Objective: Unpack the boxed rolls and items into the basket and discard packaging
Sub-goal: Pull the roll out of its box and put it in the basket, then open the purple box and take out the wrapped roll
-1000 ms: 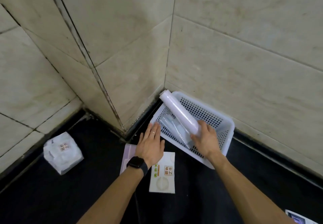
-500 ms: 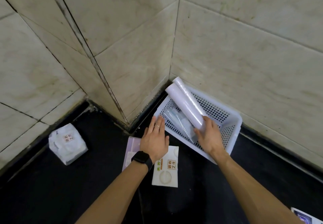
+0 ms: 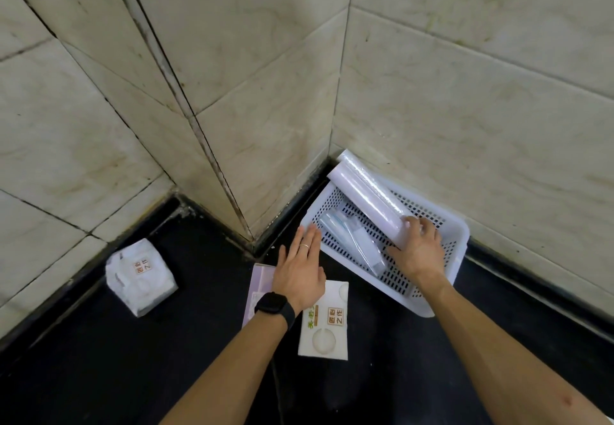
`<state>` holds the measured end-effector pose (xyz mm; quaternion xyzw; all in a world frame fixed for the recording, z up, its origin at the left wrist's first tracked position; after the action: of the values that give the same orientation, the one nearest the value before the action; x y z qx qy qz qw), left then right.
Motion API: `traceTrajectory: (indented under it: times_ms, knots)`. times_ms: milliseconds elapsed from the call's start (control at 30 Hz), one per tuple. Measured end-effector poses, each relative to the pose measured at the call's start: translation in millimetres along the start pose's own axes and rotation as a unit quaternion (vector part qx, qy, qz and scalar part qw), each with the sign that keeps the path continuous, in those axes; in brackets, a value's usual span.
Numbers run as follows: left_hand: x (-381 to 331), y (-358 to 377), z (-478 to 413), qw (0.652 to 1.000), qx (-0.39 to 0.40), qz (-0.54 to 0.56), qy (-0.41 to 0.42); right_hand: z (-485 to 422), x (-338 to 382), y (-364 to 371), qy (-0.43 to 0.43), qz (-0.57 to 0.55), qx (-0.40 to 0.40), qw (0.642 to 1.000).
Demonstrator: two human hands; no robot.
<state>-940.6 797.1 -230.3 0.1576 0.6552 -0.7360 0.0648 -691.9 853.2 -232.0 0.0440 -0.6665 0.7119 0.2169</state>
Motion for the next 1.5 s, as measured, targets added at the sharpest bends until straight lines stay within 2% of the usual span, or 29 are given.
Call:
traceTrajectory:
  times_ms: [100,233,433,533,600,800,900,967,1033,1100,1167,1233,1300,1400,1500]
  knots:
    - [9.8,-11.7,16.9,0.998,-0.055,0.036,-0.013,5.7,-7.3,-3.8,0.006,-0.009,0.016,1.000]
    - [40.9,-18.5,56.8,0.983,-0.107,0.086,-0.120,29.4,6.1,-19.6,-0.044,-0.028,-0.002,0.999]
    - [71.3,-1.4,101.5,0.955,-0.049,0.131,-0.262,110.4,51.7,-29.1,-0.161,-0.078,-0.003,0.984]
    - [70.6,6.6,113.1,0.947,-0.006,0.140,-0.289,142.0,55.4,-17.5,-0.185,-0.033,-0.007,0.982]
    - [69.8,9.9,118.1,0.938,0.008,0.155,-0.309,154.7,49.3,-4.5,-0.171,0.009,0.029,0.985]
    - [74.2,5.0,128.8,0.899,-0.011,0.254,-0.357,169.9,35.5,15.7,-0.190,0.114,0.092,0.971]
    - [60.4,-16.9,133.2,0.921,-0.063,0.257,-0.285,168.9,37.8,8.6,-0.189,0.072,0.115,0.973]
    - [40.8,-32.2,138.1,0.948,-0.092,0.222,-0.209,171.5,43.3,-8.2,-0.150,-0.033,0.132,0.979]
    - [18.9,-42.9,143.8,0.966,-0.117,0.190,-0.130,180.4,47.2,-30.9,-0.073,-0.181,0.148,0.970]
    - [-1.8,-47.5,150.3,0.976,-0.140,0.155,-0.055,197.2,50.0,-49.2,-0.004,-0.309,0.172,0.935]
    - [-23.8,-51.0,158.6,0.981,-0.161,0.108,0.019,213.9,46.8,-59.4,0.062,-0.412,0.199,0.887]
    - [-47.9,-51.1,167.7,0.976,-0.183,0.065,0.097,227.1,38.1,-63.9,0.105,-0.477,0.228,0.842]
    - [-68.5,-47.7,177.0,0.968,-0.188,0.044,0.157,235.9,25.8,-64.4,0.122,-0.493,0.227,0.831]
    - [-85.2,-39.1,184.8,0.970,-0.148,0.061,0.184,246.4,2.8,-61.0,0.145,-0.498,0.197,0.832]
    - [-96.7,-37.9,184.5,0.981,-0.074,0.120,0.131,257.9,-18.8,-64.6,0.128,-0.489,0.175,0.845]
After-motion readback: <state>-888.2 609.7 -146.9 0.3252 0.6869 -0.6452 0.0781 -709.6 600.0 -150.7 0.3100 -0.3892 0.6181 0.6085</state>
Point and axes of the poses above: each hand's wrist, its own z-axis away from the middle knuckle, its own y-axis out of the palm, x = y × z, the point moved 6 cm from there along -z, towards the middle knuckle, and after that the axes turned 5 degrees about -x, right-handed, at the moved point
